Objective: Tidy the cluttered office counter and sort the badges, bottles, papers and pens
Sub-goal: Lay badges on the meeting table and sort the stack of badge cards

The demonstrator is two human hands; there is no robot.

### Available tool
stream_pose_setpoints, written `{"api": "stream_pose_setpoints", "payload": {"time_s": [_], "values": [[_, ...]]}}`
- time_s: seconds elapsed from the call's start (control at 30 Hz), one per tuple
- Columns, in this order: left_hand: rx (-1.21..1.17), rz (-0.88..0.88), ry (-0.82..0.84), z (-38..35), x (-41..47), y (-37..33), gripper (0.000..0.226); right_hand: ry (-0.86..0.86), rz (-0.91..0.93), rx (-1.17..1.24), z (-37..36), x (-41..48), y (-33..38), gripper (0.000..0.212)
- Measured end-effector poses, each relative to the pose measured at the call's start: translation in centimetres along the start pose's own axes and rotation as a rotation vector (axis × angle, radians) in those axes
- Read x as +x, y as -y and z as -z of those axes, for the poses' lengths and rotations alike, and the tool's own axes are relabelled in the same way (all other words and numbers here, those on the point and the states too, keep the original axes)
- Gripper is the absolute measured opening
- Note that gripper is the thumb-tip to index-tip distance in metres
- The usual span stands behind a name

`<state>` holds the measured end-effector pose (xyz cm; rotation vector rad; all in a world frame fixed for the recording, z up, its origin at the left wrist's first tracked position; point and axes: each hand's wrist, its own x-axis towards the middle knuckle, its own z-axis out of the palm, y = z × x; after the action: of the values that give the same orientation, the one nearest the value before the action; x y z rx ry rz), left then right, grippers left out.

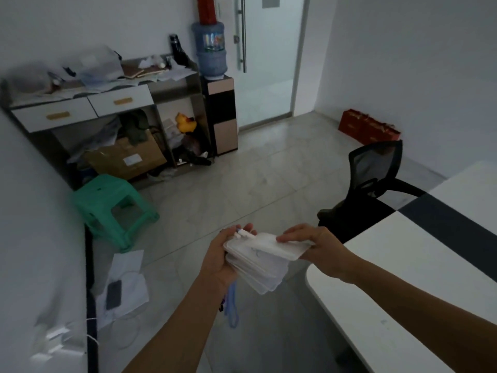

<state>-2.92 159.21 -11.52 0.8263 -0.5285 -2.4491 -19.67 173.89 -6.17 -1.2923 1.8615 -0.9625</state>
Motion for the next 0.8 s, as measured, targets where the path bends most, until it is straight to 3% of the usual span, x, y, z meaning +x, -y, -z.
{"api": "stream_pose_setpoints", "payload": {"time_s": [0.13,0.23,0.33,0.43,0.63,0.73,0.8], "values": [[0.011,-0.049,-0.039,0.2,0.6,-2.1,0.024,0.174,-0.164,0.304,0.1,-0.4,-0.7,0.053],[0.034,-0.093,-0.067,0.6,1.0,-3.9,0.013,0.130,-0.173,0.438,-0.8,0.6,-0.4,0.041],[0.046,-0.114,-0.074,0.7,1.6,-5.0,0.014,-0.002,-0.127,0.159,-2.3,3.1,0.5,0.039],[0.025,-0.181,-0.056,0.9,2.5,-6.9,0.016,0.033,-0.071,0.028,-3.7,7.1,1.9,0.039],[0.010,-0.231,-0.095,3.3,6.4,-12.6,0.013,0.124,-0.067,0.023,-6.4,16.7,3.8,0.038],[-0.009,-0.231,-0.117,4.8,10.0,-17.1,0.040,0.146,-0.107,-0.010,-8.0,23.0,4.4,0.045],[-0.021,-0.251,-0.170,6.1,12.8,-21.3,0.038,0.152,-0.205,0.061,-9.0,28.1,5.1,0.052]]}}
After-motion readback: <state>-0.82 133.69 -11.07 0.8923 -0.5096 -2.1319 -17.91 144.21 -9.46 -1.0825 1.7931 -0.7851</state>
